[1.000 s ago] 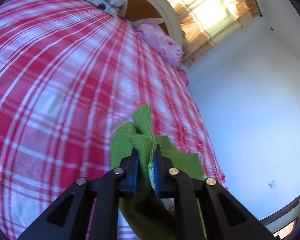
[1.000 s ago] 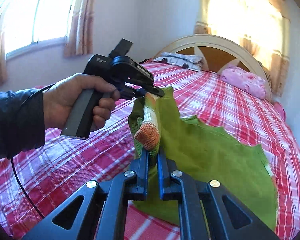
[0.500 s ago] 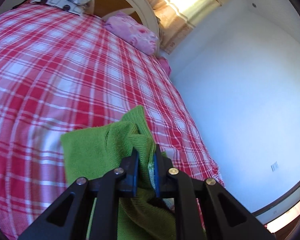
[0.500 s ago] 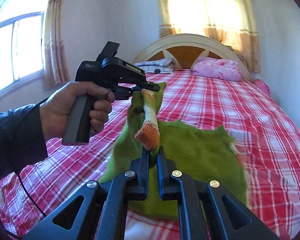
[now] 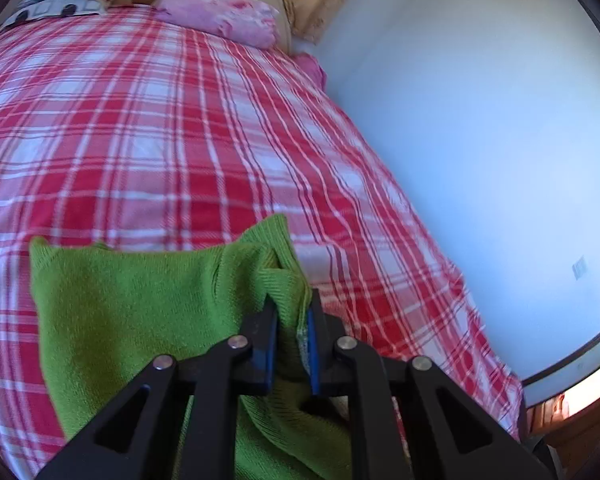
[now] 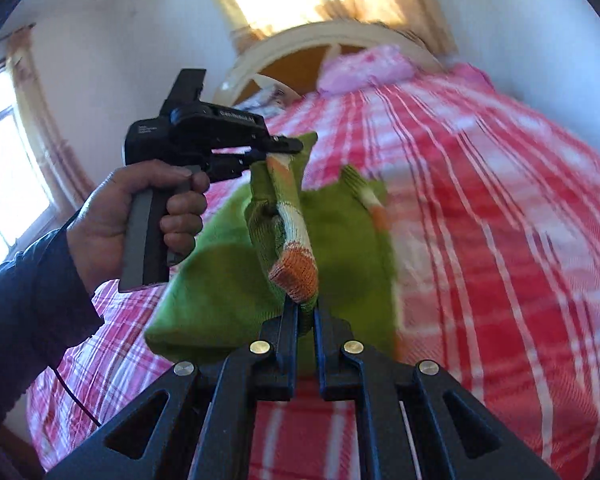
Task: Fold small clothes
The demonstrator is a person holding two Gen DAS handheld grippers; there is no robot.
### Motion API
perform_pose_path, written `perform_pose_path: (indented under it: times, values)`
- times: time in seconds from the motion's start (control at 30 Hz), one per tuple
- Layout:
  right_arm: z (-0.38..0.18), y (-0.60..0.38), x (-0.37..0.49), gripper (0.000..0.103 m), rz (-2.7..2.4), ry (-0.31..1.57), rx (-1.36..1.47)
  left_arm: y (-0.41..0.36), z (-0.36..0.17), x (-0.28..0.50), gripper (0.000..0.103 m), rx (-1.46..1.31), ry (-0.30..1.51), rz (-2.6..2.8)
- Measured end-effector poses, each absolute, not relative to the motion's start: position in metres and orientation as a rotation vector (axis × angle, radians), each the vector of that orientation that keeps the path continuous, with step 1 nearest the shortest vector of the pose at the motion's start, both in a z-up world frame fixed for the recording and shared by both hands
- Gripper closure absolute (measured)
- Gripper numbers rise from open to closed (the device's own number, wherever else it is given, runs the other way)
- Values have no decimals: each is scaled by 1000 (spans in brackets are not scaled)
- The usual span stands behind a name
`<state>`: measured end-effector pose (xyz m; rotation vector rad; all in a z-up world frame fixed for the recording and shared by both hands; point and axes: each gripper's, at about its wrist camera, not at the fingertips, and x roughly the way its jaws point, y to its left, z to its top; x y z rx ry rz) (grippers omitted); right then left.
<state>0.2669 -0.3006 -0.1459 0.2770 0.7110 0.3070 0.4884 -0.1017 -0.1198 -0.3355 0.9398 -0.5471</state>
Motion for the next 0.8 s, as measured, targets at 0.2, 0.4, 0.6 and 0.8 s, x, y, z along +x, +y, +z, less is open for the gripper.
perform_pose_path:
  times: [0.2,0.4,0.6,0.8]
  values:
    - [-165,-320,261,97,300,766,360,-132,-118,479,90,-221,929,-564]
    - [-177,-328,261,97,288,795,418,-140,-99,464,70,-136,842,-553]
    - [-175,-336,255,92,297,790,417,-110,-88,405,39,-10,709,-514]
    - [-132,-350,252,87,228,682,323,-52,-122,352,31,7,687,-357]
